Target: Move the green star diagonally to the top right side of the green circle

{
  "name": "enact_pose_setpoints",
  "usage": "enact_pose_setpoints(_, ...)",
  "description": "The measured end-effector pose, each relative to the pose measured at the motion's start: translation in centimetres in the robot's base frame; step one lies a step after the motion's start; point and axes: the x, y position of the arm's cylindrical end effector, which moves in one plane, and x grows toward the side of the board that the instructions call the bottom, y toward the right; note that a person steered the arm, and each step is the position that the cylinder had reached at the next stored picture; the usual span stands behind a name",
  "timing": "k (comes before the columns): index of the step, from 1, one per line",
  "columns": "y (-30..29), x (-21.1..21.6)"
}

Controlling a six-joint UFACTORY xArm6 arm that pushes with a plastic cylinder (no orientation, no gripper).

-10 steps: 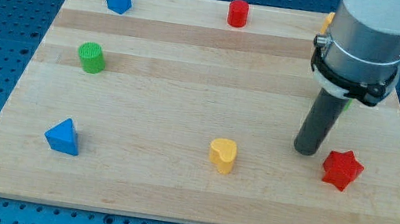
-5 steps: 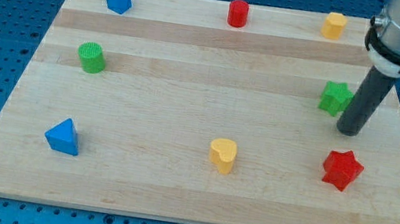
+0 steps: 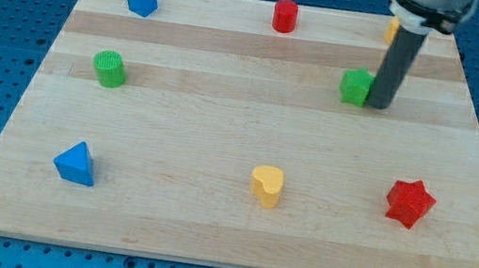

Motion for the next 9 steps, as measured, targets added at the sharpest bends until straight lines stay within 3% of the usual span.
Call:
enact_pose_setpoints(2, -3.8, -4.2)
enact_pose_setpoints(7, -24.5, -4.4)
enact_pose_setpoints(8, -27.2, -5.6)
enact_pose_setpoints(9, -25.7, -5.6)
